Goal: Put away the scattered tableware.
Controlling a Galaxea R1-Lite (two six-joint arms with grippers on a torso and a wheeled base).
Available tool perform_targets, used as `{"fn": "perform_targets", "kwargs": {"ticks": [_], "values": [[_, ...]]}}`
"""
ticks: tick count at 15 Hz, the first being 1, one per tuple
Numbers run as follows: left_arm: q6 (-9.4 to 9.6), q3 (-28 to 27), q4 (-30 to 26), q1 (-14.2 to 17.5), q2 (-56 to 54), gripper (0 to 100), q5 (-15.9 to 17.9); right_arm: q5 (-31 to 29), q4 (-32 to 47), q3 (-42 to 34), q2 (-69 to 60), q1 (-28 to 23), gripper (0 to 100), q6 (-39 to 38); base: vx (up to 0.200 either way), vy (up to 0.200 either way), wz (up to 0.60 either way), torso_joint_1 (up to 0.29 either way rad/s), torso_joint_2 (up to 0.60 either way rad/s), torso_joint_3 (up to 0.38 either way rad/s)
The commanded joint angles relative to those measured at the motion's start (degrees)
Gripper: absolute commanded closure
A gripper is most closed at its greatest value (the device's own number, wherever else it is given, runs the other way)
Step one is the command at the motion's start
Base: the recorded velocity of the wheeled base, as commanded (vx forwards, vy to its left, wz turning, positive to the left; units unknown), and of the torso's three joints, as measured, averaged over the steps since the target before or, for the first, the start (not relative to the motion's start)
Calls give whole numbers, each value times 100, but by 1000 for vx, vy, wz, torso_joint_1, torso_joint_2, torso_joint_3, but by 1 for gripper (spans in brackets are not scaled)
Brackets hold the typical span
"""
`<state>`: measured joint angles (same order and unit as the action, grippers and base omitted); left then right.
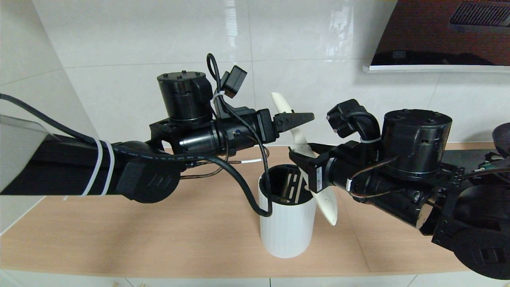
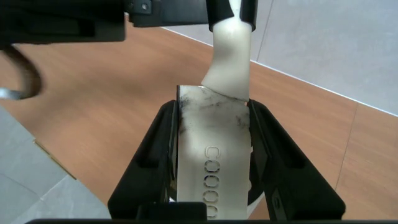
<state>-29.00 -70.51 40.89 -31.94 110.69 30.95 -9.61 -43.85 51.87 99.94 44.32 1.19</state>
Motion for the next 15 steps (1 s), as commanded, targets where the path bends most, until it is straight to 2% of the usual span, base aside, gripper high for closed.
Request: {"fn": "perform_targets", "kwargs": {"ticks": [1,12,13,15], "values": [[0,-33,7,65,40,0,-1,3,-1,-45,-36,24,100,4,0,0,0,0,0,0],[9,-112,7,83,146,0,-1,3,-1,-81,-36,138,100,4,0,0,0,0,0,0],[9,-112,7,83,155,100,-10,3,-1,-81,-36,138,100,4,0,0,0,0,0,0],[9,-112,7,74,146,100,-10,11,-1,-81,-36,138,100,4,0,0,0,0,0,0]]}}
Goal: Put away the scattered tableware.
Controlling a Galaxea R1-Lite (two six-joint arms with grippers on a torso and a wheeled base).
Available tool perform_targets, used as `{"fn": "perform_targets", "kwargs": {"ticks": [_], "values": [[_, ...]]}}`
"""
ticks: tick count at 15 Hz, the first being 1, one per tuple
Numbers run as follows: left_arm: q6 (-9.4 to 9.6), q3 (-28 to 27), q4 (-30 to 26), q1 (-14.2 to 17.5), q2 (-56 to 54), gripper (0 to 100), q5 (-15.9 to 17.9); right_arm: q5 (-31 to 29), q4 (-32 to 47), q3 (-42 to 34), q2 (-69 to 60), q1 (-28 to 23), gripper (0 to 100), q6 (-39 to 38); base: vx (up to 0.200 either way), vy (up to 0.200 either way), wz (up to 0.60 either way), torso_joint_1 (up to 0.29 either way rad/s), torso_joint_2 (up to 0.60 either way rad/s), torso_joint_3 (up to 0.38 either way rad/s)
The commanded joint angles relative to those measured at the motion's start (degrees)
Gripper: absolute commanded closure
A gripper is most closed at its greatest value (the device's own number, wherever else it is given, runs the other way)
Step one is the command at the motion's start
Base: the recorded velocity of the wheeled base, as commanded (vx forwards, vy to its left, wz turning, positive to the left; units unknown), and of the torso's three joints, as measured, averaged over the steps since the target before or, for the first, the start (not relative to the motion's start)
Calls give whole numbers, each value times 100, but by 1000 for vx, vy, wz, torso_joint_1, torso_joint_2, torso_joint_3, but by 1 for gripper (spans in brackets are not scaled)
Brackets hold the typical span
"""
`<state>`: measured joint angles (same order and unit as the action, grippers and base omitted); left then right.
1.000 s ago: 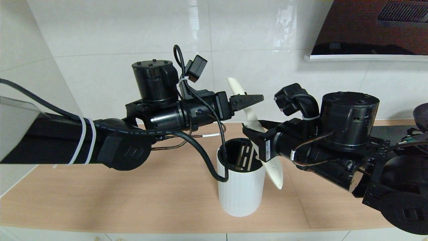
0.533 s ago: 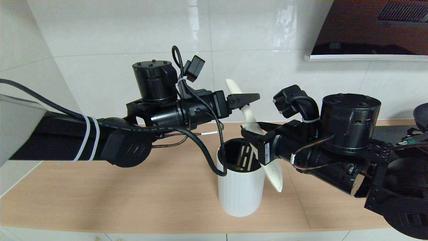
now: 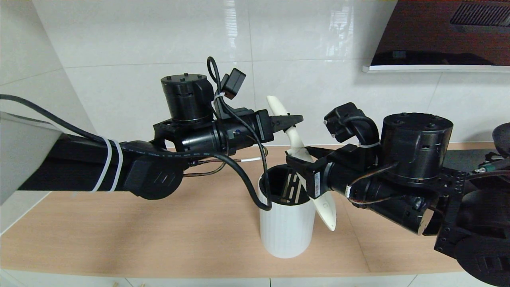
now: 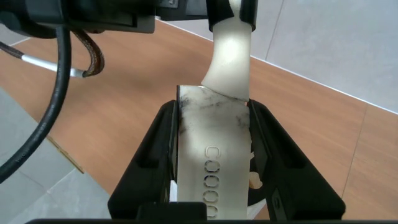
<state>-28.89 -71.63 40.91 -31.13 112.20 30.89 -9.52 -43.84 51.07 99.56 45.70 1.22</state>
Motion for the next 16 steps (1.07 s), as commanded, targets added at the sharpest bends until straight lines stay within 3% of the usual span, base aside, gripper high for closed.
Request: {"fn": "perform_targets", "kwargs": {"ticks": [1,9,10,16], "values": [[-2,0,13,-7,3,100,5,3,-2,0,2,0,100,10,0,0,0,0,0,0],[-2,0,13,2,-23,100,-22,-6,-2,9,-7,0,100,10,0,0,0,0,0,0],[-2,0,13,2,-14,100,-39,-6,-11,9,-7,9,0,1,0,0,0,0,0,0],[-11,-79,13,2,-269,100,-215,-138,-274,-79,-235,9,0,-8,0,0,0,0,0,0]]}}
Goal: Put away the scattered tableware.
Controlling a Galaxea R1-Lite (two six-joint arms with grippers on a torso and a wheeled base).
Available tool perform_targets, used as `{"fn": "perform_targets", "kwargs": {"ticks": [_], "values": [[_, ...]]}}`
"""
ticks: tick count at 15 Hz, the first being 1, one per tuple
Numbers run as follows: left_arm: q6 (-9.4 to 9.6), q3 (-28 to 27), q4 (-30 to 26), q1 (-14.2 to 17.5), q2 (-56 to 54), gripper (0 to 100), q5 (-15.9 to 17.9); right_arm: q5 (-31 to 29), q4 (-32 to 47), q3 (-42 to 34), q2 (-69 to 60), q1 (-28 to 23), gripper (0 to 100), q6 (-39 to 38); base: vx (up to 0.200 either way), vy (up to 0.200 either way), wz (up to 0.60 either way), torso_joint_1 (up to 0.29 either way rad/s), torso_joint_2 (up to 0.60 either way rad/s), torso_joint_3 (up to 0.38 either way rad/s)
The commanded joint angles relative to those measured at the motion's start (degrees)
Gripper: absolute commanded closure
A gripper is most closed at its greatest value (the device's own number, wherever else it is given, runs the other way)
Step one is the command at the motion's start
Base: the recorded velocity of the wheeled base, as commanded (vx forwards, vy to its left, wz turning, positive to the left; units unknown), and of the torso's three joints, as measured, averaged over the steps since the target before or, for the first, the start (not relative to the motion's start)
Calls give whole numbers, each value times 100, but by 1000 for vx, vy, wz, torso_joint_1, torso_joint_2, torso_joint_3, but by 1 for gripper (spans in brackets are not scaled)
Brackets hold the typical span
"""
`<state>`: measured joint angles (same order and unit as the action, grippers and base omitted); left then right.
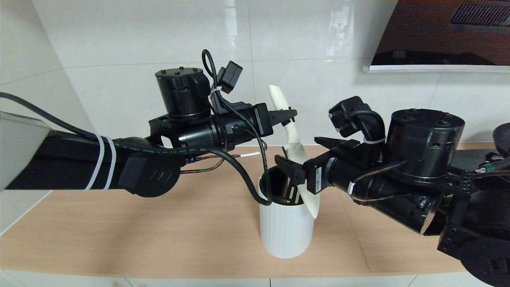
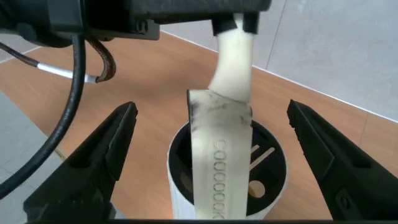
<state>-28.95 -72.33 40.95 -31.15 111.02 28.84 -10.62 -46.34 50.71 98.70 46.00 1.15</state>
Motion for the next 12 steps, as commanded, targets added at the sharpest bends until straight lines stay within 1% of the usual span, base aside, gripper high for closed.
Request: {"fn": "perform_targets", "kwargs": {"ticks": [1,2,3,4,5,6,7,8,9,10,12], "values": [[-5,8,10,3,-388,100,-19,-72,-25,-193,-465,-240,0,-9,0,0,0,0,0,0],[30,43,1,3,-599,100,-28,-72,-25,-316,-703,-451,0,-18,0,0,0,0,0,0],[179,96,-17,3,-810,100,-28,-54,-25,-431,-913,-873,0,-18,0,0,0,0,0,0],[355,157,-25,30,-959,100,-37,-10,-7,-439,-1001,-1312,0,-35,0,0,0,0,0,0],[654,298,-34,118,-1144,100,-37,148,2,-448,-993,-2016,0,-159,0,0,0,0,0,0],[803,360,-34,135,-1179,100,-37,209,19,-475,-975,-2200,0,-220,0,0,0,0,0,0],[1489,544,-122,188,-1188,100,-72,297,28,-668,-861,-2411,0,-413,0,0,0,0,0,0],[2043,694,-175,188,-1179,100,-300,288,28,-738,-808,-2411,0,-413,0,0,0,0,0,0],[2429,720,-166,170,-1170,100,-617,297,19,-756,-790,-2411,0,-413,0,0,0,0,0,0],[2465,720,-175,144,-1205,100,-740,297,19,-747,-782,-2411,0,-413,0,0,0,0,0,0],[2535,711,-157,144,-1179,100,-766,297,19,-747,-790,-2411,0,-413,0,0,0,0,0,0]]}}
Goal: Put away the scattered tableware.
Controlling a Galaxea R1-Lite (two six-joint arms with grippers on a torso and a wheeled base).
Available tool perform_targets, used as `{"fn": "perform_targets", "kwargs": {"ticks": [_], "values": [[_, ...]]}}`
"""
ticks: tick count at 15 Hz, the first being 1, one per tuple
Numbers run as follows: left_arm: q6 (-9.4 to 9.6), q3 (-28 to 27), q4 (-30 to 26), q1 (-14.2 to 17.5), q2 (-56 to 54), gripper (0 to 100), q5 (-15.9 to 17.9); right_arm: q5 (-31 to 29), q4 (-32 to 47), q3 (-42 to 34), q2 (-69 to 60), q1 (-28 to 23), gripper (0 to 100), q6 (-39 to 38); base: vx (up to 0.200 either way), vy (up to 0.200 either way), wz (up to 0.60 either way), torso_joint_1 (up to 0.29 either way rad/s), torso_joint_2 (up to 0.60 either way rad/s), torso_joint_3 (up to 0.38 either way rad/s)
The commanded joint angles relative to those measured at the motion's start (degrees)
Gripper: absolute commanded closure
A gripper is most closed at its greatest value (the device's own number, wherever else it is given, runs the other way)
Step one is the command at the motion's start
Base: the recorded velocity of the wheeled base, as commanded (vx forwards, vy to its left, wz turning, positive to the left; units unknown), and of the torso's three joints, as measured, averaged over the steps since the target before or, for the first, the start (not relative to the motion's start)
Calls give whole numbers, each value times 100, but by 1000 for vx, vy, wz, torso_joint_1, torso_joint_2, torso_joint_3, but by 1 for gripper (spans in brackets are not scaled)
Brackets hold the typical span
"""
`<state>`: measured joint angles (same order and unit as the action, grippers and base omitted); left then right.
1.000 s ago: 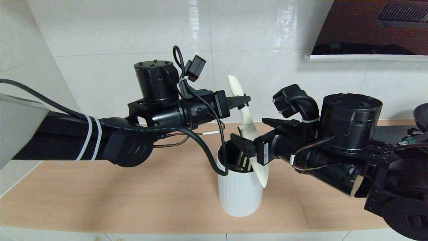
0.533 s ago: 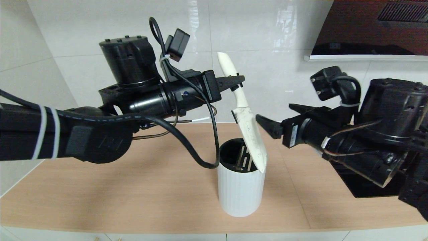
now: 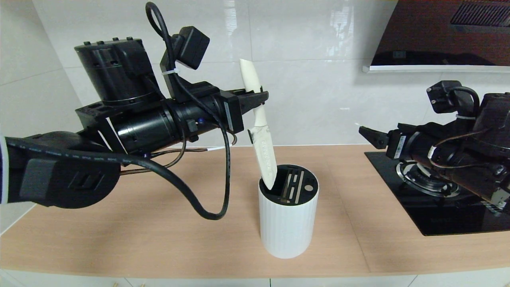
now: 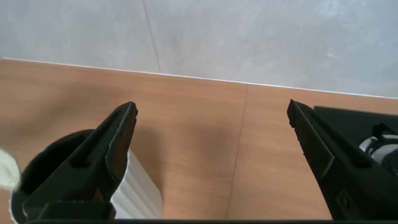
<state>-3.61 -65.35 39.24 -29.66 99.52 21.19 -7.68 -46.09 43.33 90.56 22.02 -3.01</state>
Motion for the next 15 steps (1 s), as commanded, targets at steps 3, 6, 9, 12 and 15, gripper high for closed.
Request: {"fn": "perform_targets", "kwargs": {"ticks": [3,6,9,12,15], "values": [[18,-4,22,-5,23,100,-9,-5,-5,-17,5,-13,0,2,0,0,0,0,0,0],[273,-65,40,-5,243,100,-18,-23,-5,-43,-39,-13,0,2,0,0,0,0,0,0],[308,-83,101,-5,375,100,-71,-23,-5,-61,-39,-13,0,2,0,0,0,0,0,0],[317,-171,145,-40,498,100,-71,-32,-5,-79,-39,-13,0,11,0,0,0,0,0,0],[317,-171,154,-119,568,100,-71,-32,-5,-87,-39,-13,0,11,0,0,0,0,0,0]]}}
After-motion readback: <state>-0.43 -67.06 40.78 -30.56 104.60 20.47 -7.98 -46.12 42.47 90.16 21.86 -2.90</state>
